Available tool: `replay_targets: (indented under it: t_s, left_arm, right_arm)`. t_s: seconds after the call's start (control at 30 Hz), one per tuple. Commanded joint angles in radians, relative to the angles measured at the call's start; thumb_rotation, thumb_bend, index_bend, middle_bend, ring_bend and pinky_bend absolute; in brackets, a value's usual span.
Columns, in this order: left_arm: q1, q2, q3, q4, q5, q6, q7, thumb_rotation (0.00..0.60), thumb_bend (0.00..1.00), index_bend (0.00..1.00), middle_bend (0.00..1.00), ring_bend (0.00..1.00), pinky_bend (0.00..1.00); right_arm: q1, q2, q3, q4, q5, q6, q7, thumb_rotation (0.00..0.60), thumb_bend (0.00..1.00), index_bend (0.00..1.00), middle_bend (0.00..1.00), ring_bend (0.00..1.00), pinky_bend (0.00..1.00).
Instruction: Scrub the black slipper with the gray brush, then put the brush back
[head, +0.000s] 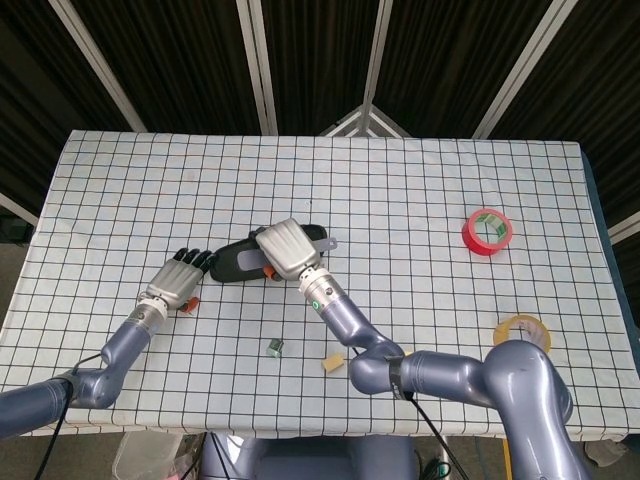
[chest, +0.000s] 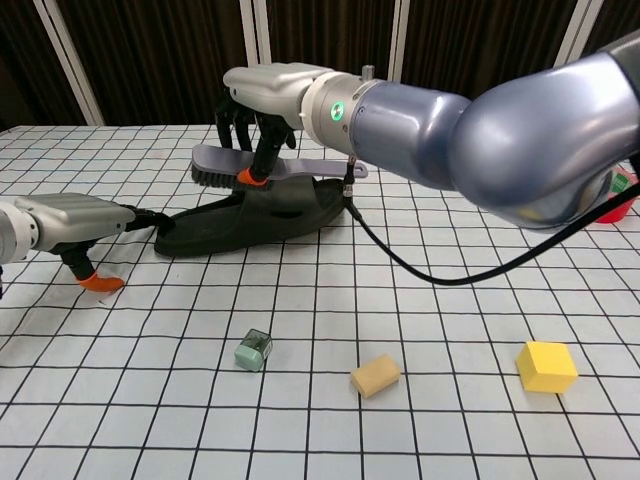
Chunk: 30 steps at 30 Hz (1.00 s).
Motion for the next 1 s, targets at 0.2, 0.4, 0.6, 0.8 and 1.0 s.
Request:
replay_targets:
  t_s: [0.2, 0.4, 0.6, 0.8, 1.0]
  left_arm:
    - [-0.007, -0.004, 0.008, 0.011, -0.008, -0.001, -0.013, 0.6, 0.51, 0.01, 0.02, 0.0, 0.02]
    - [-0.01, -0.007, 0.014, 0.018, -0.006, -0.002, -0.026, 0.6, 0.51, 0.0, 0.02, 0.0, 0.02]
    - [-0.014, -0.01, 0.019, 0.026, -0.004, -0.003, -0.035, 0.6, 0.51, 0.01, 0.02, 0.0, 0.02]
    - [-0.016, -0.009, 0.024, 0.027, -0.001, 0.002, -0.042, 0.6, 0.51, 0.0, 0.02, 0.0, 0.02]
    - [-0.016, -0.004, 0.028, 0.022, -0.001, 0.009, -0.046, 0.6, 0.51, 0.0, 0.02, 0.0, 0.02]
  right_arm:
    - [-0.013, -0.072, -0.011, 0.116, -0.078, -0.009, 0.096, 0.6, 0.64, 0.77, 0.64, 0.56, 0.58]
    - [-0.017, -0.101, -0.015, 0.179, -0.106, -0.027, 0.134, 0.6, 0.64, 0.77, 0.64, 0.56, 0.58]
    - [-0.023, -0.118, -0.015, 0.223, -0.122, -0.041, 0.155, 0.6, 0.64, 0.77, 0.64, 0.57, 0.58]
    - [-0.031, -0.125, -0.016, 0.256, -0.129, -0.052, 0.155, 0.6, 0.64, 0.77, 0.64, 0.57, 0.58]
    - [-0.043, -0.117, -0.015, 0.277, -0.117, -0.065, 0.132, 0.6, 0.64, 0.77, 0.64, 0.57, 0.58]
